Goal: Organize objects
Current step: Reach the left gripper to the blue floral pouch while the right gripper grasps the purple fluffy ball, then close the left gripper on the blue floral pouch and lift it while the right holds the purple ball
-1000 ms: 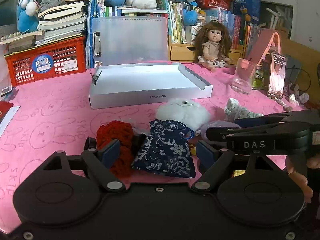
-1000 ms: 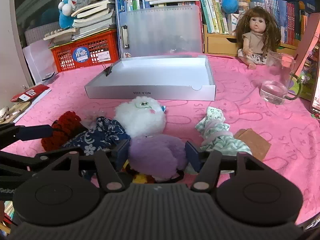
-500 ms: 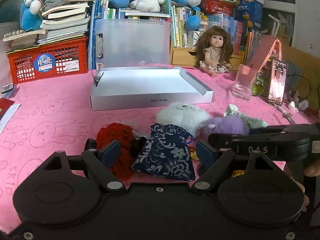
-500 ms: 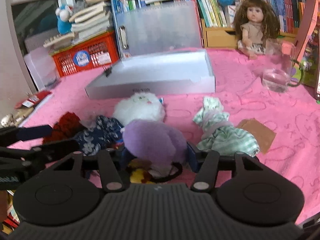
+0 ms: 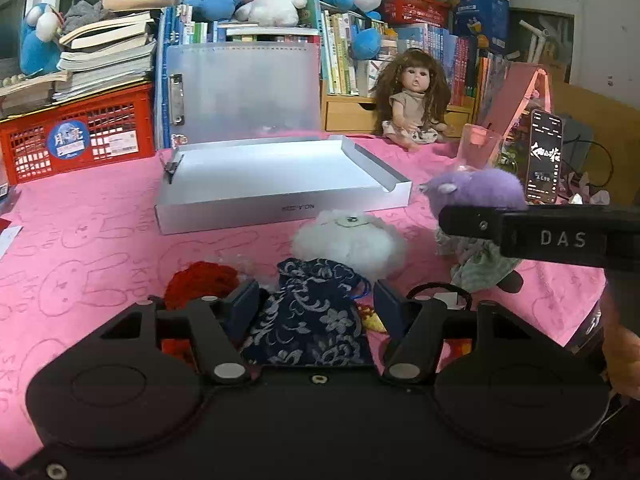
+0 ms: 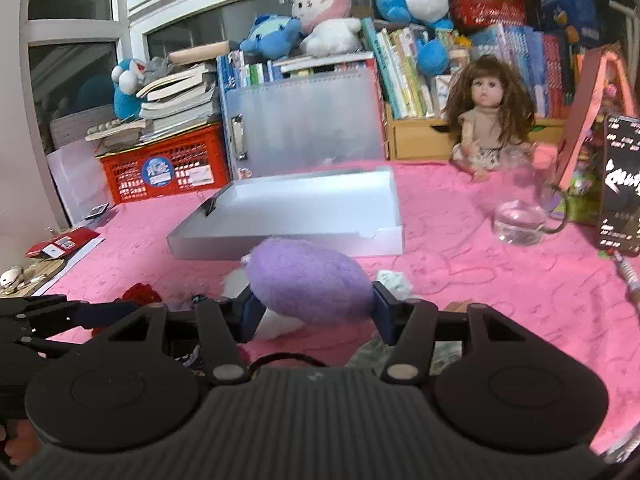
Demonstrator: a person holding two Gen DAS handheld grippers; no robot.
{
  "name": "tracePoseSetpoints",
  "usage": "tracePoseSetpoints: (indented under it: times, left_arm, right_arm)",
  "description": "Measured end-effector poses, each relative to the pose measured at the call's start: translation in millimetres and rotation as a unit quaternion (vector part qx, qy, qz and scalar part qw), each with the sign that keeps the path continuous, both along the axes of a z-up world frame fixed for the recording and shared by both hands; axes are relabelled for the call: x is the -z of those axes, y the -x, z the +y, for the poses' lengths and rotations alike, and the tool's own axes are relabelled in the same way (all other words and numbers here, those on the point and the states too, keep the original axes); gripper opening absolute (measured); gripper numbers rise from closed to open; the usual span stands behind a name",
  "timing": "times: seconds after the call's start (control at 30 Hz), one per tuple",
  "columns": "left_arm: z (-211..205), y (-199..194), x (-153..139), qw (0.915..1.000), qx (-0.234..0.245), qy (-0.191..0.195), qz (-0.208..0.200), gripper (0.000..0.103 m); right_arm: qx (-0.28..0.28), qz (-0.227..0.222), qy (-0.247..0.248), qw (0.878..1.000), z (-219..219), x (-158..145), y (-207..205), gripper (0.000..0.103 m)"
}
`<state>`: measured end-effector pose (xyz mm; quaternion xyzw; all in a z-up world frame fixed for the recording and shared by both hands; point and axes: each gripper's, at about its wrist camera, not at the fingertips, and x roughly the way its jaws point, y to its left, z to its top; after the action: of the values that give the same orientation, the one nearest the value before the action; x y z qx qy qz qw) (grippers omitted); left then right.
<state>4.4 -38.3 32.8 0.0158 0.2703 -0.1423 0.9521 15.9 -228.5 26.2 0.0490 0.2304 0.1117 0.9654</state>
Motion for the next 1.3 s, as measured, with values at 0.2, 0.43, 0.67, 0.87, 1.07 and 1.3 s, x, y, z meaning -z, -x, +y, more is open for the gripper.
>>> tracePoseSetpoints:
  times: [0.2,0.43,0.67,0.87,1.07,1.3]
  left_arm:
    - [-16,-5,13,0.9991,0.011,-0.04,0.01,0.066]
    - [-21,-9,29,0.9971,0.002,-0.075,0.013,0.067]
    - [-12,-16,34,0.9979,-0.003,-0.054,0.035,0.071]
    - [1,-17,28,0.9987,-0.003,0.003,0.052,0.085]
    - [5,-18,27,0.9981,-0.014,0.017,0.057,0.077]
    - [3,-14,25,0.9987,-0.02,0.006,0.047,0.055]
  right_arm:
    - [0.013,-0.003,0.001,1.0,-7,-2,0,0.059]
    - [0.021,0.004,-0.004,1.0,-11,2,-2,0.059]
    - [0.027,0.005,-0.01,1.0,-13,5,-2,0.059]
    - [0.026,0.008,-0.012,1.0,-12,6,-3,0.059]
    - [0.023,0.01,-0.011,1.0,-11,7,-3,0.059]
    - [0.023,0.011,-0.012,1.0,-10,8,-3,0.059]
